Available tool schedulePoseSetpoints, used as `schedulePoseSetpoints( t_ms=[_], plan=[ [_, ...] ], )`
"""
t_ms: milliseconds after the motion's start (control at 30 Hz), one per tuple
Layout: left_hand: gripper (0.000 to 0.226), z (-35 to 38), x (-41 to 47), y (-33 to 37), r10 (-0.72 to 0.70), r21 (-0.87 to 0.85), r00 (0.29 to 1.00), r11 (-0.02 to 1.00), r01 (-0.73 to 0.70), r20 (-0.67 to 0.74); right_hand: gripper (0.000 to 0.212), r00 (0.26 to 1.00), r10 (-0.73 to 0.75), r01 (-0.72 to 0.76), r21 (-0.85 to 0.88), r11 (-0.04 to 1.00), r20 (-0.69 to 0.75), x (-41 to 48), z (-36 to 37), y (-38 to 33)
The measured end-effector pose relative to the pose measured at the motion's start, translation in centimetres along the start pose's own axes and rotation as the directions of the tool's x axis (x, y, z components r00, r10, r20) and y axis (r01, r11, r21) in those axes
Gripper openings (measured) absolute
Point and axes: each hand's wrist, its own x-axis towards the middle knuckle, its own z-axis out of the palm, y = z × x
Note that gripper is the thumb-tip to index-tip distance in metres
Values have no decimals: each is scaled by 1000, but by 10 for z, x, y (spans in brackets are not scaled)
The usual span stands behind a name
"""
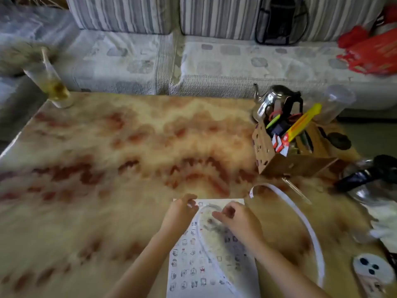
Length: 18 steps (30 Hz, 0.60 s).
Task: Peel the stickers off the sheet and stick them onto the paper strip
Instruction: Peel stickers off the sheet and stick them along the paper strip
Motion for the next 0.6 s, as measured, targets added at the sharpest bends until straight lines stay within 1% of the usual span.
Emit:
schedulePoseSetpoints(
  t_ms=[33, 67, 100, 200, 267, 367, 433, 467, 500, 567, 600],
  plan=[
    [33, 8, 9, -3, 52, -10, 999, 999, -52, -12, 37, 999, -15, 14, -29, 999, -31, 7, 5, 3],
    [35, 12, 16, -5, 91, 3, 996, 996, -91, -18, 39, 997, -27, 21, -100, 995, -67, 12, 7, 4],
    [36, 16, 25, -5, 146, 8, 989, 989, -146, -30, 37, 994, -59, 47, -121, 991, -96, 20, 10, 8],
    [29, 23, 38, -1, 254, -15, 964, 967, -256, -75, 30, 990, -113, 109, -49, 993, -85, 32, 13, 14],
    [23, 23, 38, 2, 298, -36, 951, 953, -302, -83, 32, 976, -199, 202, 28, 979, -86, 36, 17, 16],
    [27, 19, 35, 4, 340, -32, 940, 940, -340, 3, 24, 918, -365, 390, 186, 902, -154, 37, 16, 11],
    [32, 12, 26, 3, 337, -112, 938, 938, -328, 78, 21, 877, -442, 475, 211, 854, -188, 33, 14, 9],
    [31, 8, 21, 1, 335, -164, 937, 934, -317, 99, 22, 861, -467, 503, 209, 839, -200, 28, 12, 7],
    [25, 3, 13, 0, 342, -181, 935, 929, -322, 92, 22, 846, -489, 527, 200, 826, -211, 24, 12, 7],
    [12, -1, -4, -2, 364, -165, 931, 920, -354, 34, 24, 819, -525, 565, 171, 807, -231, 11, 9, 5],
    [11, 0, -14, -5, 370, -172, 929, 915, -365, 0, 26, 812, -530, 573, 157, 805, -243, 3, 9, 4]
  ],
)
